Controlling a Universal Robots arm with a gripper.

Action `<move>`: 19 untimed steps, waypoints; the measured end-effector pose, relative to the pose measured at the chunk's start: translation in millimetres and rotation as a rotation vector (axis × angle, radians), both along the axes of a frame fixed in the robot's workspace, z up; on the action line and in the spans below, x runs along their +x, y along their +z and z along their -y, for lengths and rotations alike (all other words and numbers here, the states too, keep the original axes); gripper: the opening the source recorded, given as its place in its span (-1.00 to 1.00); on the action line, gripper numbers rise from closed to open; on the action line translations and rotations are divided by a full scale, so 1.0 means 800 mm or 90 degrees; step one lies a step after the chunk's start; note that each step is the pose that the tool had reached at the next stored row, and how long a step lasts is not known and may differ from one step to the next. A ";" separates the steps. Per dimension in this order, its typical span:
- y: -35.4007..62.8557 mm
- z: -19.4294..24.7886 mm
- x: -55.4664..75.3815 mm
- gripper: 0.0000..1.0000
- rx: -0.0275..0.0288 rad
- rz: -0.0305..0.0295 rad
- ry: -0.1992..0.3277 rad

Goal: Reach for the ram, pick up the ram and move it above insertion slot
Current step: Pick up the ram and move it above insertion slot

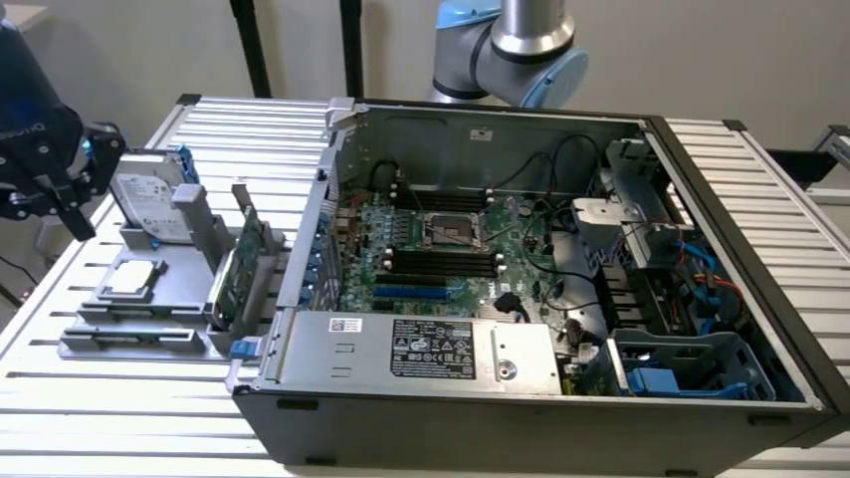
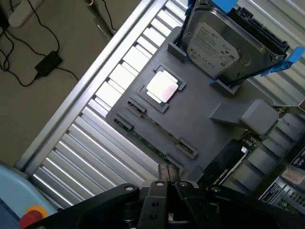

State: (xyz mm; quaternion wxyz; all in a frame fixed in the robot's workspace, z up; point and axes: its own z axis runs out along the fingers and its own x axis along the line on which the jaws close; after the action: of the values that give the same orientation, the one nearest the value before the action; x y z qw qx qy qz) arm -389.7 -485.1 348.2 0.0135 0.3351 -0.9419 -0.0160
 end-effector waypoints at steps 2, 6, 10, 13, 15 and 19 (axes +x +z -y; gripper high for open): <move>0.000 0.0000 0.000 -0.79 0.0000 0.0000 0.024; 0.000 0.0000 0.000 -0.79 0.0000 0.0001 0.070; -0.001 0.0000 0.000 -0.79 0.0000 0.0000 0.117; -0.001 0.0000 0.000 -0.79 0.0000 0.0000 0.151; -0.001 0.0000 0.000 -0.79 0.0000 0.0000 0.174; -0.001 0.0000 0.000 -0.79 0.0000 0.0000 0.220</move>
State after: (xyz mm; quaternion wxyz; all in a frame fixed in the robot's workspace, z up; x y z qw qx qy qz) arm -389.7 -485.1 347.2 0.0161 0.4920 -0.8703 -0.0134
